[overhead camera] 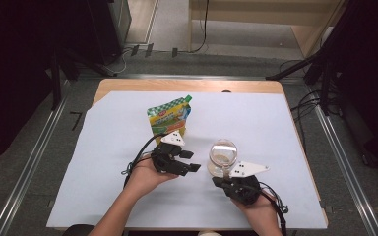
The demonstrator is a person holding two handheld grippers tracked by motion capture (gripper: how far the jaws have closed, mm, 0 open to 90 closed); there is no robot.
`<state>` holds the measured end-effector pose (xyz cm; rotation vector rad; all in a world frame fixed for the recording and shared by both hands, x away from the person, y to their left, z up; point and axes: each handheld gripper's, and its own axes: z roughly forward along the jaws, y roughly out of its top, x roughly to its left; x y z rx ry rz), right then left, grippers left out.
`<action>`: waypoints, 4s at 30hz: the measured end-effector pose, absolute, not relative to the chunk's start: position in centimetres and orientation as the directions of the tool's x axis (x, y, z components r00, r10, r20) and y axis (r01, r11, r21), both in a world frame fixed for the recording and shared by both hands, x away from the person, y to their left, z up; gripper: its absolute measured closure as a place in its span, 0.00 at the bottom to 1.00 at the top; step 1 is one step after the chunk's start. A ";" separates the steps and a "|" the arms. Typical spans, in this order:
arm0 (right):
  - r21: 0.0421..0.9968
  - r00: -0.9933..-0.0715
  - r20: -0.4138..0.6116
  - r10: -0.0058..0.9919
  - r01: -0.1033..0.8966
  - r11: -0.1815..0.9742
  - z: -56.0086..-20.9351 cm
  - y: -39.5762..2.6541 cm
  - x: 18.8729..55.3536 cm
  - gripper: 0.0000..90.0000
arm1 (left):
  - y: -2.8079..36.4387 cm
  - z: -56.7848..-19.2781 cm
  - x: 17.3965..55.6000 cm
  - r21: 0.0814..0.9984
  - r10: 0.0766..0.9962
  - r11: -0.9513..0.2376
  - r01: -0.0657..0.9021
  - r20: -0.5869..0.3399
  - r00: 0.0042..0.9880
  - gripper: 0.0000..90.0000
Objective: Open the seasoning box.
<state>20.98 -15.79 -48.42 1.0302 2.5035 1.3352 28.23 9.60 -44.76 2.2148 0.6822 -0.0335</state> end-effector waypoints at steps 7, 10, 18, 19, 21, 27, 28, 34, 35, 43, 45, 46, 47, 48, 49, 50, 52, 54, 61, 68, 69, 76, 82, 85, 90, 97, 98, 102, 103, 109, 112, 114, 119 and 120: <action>0.769 -0.742 0.198 0.640 0.523 0.369 -48.3 -17.5 21.1 1.00 | 9.5 -44.9 28.4 0.693 0.461 -0.537 0.481 -0.237 0.856 0.50; 0.768 -0.733 0.195 0.651 0.527 0.364 -48.2 -18.3 21.2 1.00 | 9.4 -44.9 28.4 0.692 0.458 -0.538 0.481 -0.239 0.856 0.50; 0.755 -0.702 0.210 0.680 0.558 0.343 -48.1 -20.1 21.9 1.00 | 9.3 -45.0 28.4 0.693 0.455 -0.539 0.479 -0.239 0.858 0.50; 0.755 -0.702 0.210 0.680 0.558 0.343 -48.1 -20.1 21.9 1.00 | 9.3 -45.0 28.4 0.693 0.455 -0.539 0.479 -0.239 0.858 0.50; 0.751 -0.694 0.205 0.690 0.564 0.344 -48.1 -20.7 22.2 1.00 | 9.3 -45.0 28.5 0.692 0.454 -0.540 0.479 -0.240 0.858 0.50; 0.748 -0.676 0.213 0.705 0.577 0.328 -48.1 -21.8 23.0 1.00 | 9.3 -45.0 28.5 0.692 0.452 -0.541 0.478 -0.240 0.859 0.50; 0.748 -0.674 0.209 0.709 0.577 0.328 -48.1 -22.2 23.3 1.00 | 9.3 -45.0 28.5 0.690 0.453 -0.542 0.479 -0.239 0.859 0.50; 0.743 -0.656 0.219 0.723 0.592 0.312 -48.1 -23.3 24.3 1.00 | 9.2 -45.0 28.5 0.689 0.452 -0.544 0.479 -0.240 0.859 0.50; 0.744 -0.654 0.224 0.722 0.594 0.307 -48.1 -23.5 24.5 1.00 | 9.2 -45.0 28.5 0.687 0.454 -0.545 0.481 -0.240 0.858 0.50; 0.748 -0.613 0.224 0.758 0.607 0.270 -48.3 -24.7 25.7 1.00 | 9.0 -45.2 28.4 0.684 0.451 -0.549 0.481 -0.242 0.859 0.50; 0.745 -0.610 0.223 0.760 0.610 0.271 -48.2 -24.8 25.7 1.00 | 9.0 -45.2 28.4 0.683 0.452 -0.550 0.481 -0.241 0.859 0.50; 0.746 -0.602 0.225 0.766 0.612 0.263 -48.1 -25.1 25.5 1.00 | 9.1 -45.1 28.4 0.682 0.450 -0.552 0.479 -0.240 0.860 0.50; 0.746 -0.600 0.229 0.766 0.614 0.258 -47.9 -25.3 25.4 1.00 | 9.1 -45.1 28.4 0.685 0.450 -0.549 0.479 -0.241 0.860 0.50; 0.748 -0.600 0.228 0.767 0.612 0.256 -47.8 -25.5 25.2 1.00 | 9.2 -45.1 28.4 0.685 0.453 -0.547 0.481 -0.241 0.858 0.50; 0.750 -0.598 0.225 0.769 0.610 0.255 -47.6 -25.6 25.0 1.00 | 9.2 -45.1 28.4 0.685 0.453 -0.547 0.481 -0.241 0.858 0.50; 0.750 -0.598 0.225 0.769 0.610 0.255 -47.6 -25.6 25.0 1.00 | 9.2 -45.1 28.5 0.686 0.454 -0.544 0.483 -0.243 0.857 0.50; 0.752 -0.585 0.211 0.783 0.609 0.253 -47.4 -26.2 24.6 1.00 | 9.2 -45.1 28.5 0.686 0.455 -0.543 0.484 -0.244 0.857 0.50; 0.751 -0.576 0.215 0.789 0.614 0.244 -47.4 -26.6 24.6 1.00 | 9.1 -45.1 28.5 0.688 0.454 -0.542 0.483 -0.244 0.857 0.50; 0.748 -0.557 0.239 0.796 0.628 0.215 -47.5 -27.3 25.5 1.00 | 9.0 -45.2 28.5 0.683 0.449 -0.551 0.479 -0.242 0.860 0.50; 0.736 -0.495 0.214 0.842 0.649 0.194 -48.2 -26.4 26.0 1.00 | 8.7 -45.4 28.5 0.680 0.446 -0.557 0.478 -0.241 0.862 0.50; 0.736 -0.486 0.204 0.850 0.648 0.194 -48.3 -26.2 26.0 1.00 | 8.6 -45.4 28.5 0.681 0.444 -0.556 0.477 -0.242 0.863 0.50; 0.749 -0.456 0.178 0.872 0.637 0.180 -48.5 -25.5 26.1 1.00 | 8.3 -45.5 28.4 0.687 0.432 -0.555 0.468 -0.243 0.869 0.48; 0.749 -0.449 0.166 0.878 0.637 0.184 -48.9 -25.3 26.9 1.00 | 7.7 -45.5 28.7 0.700 0.389 -0.550 0.455 -0.267 0.882 0.43; 0.743 -0.451 0.160 0.878 0.641 0.193 -49.2 -25.3 27.6 1.00 | 7.2 -45.4 28.7 0.708 0.383 -0.552 0.440 -0.254 0.888 0.41; 0.738 -0.465 0.167 0.869 0.643 0.202 -49.6 -25.3 28.7 1.00 | 6.4 -45.2 29.4 0.709 0.376 -0.555 0.435 -0.253 0.891 0.36; 0.729 -0.489 0.165 0.856 0.645 0.228 -50.1 -24.4 29.4 1.00 | 5.7 -45.1 30.1 0.720 0.371 -0.543 0.431 -0.255 0.893 0.34; 0.729 -0.489 0.165 0.856 0.645 0.228 -50.1 -24.4 29.4 1.00 | 5.6 -45.1 30.3 0.717 0.374 -0.544 0.435 -0.256 0.891 0.34; 0.731 -0.507 0.156 0.848 0.636 0.247 -50.1 -23.8 29.5 1.00 | 5.0 -44.6 30.9 0.725 0.366 -0.541 0.426 -0.253 0.896 0.30; 0.727 -0.509 0.160 0.846 0.640 0.248 -50.2 -23.8 29.6 1.00 | 4.9 -44.5 31.0 0.733 0.360 -0.532 0.423 -0.256 0.897 0.30; 0.738 -0.527 0.173 0.832 0.629 0.245 -49.8 -24.1 29.7 1.00 | 4.0 -44.0 31.9 0.723 0.342 -0.551 0.417 -0.261 0.903 0.28; 0.749 -0.535 0.174 0.827 0.617 0.241 -49.3 -24.3 29.6 1.00 | 3.0 -43.7 32.2 0.719 0.341 -0.578 0.386 -0.218 0.915 0.25; 0.746 -0.535 0.178 0.826 0.620 0.241 -49.2 -24.3 29.6 1.00 | 2.6 -43.8 32.4 0.718 0.344 -0.582 0.381 -0.206 0.916 0.19; 0.746 -0.536 0.182 0.824 0.622 0.240 -49.2 -24.3 29.6 1.00 | 1.9 -44.2 32.7 0.701 0.347 -0.605 0.377 -0.194 0.917 0.15; 0.745 -0.536 0.183 0.824 0.622 0.239 -49.2 -24.3 29.6 1.00 | 1.8 -44.2 32.8 0.701 0.346 -0.606 0.377 -0.194 0.918 0.16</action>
